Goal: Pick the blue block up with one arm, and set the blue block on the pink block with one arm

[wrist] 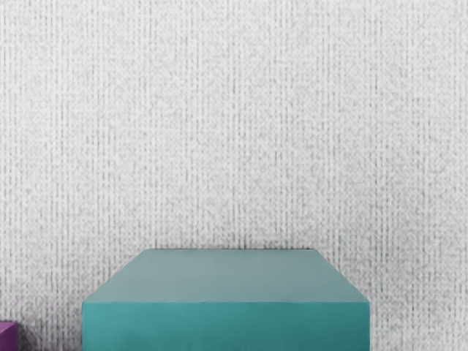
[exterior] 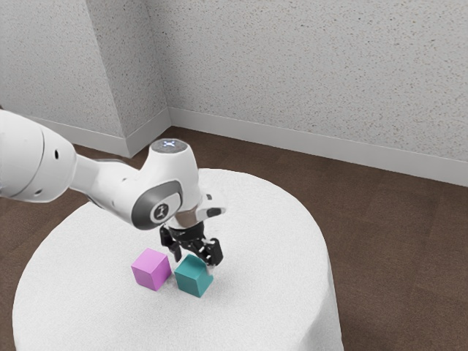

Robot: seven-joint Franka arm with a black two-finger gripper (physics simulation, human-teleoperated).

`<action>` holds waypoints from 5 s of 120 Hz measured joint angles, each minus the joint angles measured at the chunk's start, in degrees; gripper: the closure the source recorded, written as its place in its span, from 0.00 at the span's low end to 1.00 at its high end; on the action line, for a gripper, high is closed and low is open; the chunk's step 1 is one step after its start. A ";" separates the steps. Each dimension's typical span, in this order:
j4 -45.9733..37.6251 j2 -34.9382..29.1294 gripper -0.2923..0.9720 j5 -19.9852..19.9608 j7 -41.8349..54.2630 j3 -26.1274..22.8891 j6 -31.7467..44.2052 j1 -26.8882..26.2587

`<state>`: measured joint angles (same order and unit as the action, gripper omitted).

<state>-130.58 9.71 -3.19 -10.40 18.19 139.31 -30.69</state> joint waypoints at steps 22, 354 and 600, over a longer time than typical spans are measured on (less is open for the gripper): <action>-0.02 1.49 0.23 0.02 -0.48 0.00 0.98 0.00; -1.18 -9.34 0.49 10.05 -0.36 2.08 -7.63 -0.68; 0.08 -10.46 0.49 6.28 12.50 3.96 -9.07 2.92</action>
<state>-130.50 -0.75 3.09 2.10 22.15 130.25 -27.77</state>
